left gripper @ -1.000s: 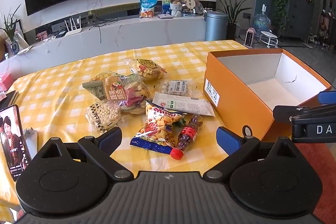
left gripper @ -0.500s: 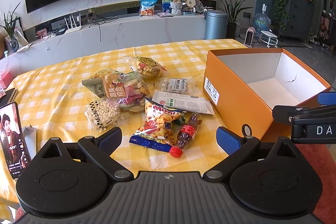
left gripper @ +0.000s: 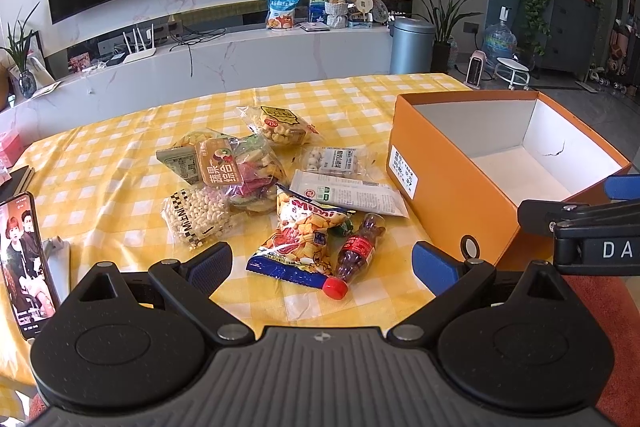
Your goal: Organize snacks
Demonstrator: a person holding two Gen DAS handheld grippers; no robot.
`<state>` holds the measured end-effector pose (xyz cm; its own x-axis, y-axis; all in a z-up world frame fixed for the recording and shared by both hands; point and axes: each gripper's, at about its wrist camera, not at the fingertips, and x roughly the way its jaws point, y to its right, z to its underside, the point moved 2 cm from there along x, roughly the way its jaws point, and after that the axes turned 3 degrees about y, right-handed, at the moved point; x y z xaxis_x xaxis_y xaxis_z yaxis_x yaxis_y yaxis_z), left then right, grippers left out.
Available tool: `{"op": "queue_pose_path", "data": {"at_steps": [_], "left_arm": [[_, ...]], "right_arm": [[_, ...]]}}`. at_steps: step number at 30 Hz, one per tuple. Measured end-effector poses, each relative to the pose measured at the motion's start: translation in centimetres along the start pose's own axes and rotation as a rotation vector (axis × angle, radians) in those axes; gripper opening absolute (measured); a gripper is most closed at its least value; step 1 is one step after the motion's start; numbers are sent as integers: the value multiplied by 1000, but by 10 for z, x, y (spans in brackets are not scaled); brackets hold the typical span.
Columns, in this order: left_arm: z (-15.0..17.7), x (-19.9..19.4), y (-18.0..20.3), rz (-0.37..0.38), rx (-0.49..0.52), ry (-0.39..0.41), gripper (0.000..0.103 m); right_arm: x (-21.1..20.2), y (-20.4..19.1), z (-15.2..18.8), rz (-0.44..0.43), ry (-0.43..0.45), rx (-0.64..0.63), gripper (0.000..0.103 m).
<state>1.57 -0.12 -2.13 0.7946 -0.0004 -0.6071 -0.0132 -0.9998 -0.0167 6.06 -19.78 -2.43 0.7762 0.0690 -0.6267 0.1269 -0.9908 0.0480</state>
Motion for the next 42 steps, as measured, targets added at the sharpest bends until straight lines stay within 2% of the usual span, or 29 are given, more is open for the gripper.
{"op": "queue_pose_path", "data": {"at_steps": [42], "left_arm": [[4, 0, -2, 2, -5, -7, 103]], "right_arm": [[-2, -2, 1, 1, 5, 8, 100]]}}
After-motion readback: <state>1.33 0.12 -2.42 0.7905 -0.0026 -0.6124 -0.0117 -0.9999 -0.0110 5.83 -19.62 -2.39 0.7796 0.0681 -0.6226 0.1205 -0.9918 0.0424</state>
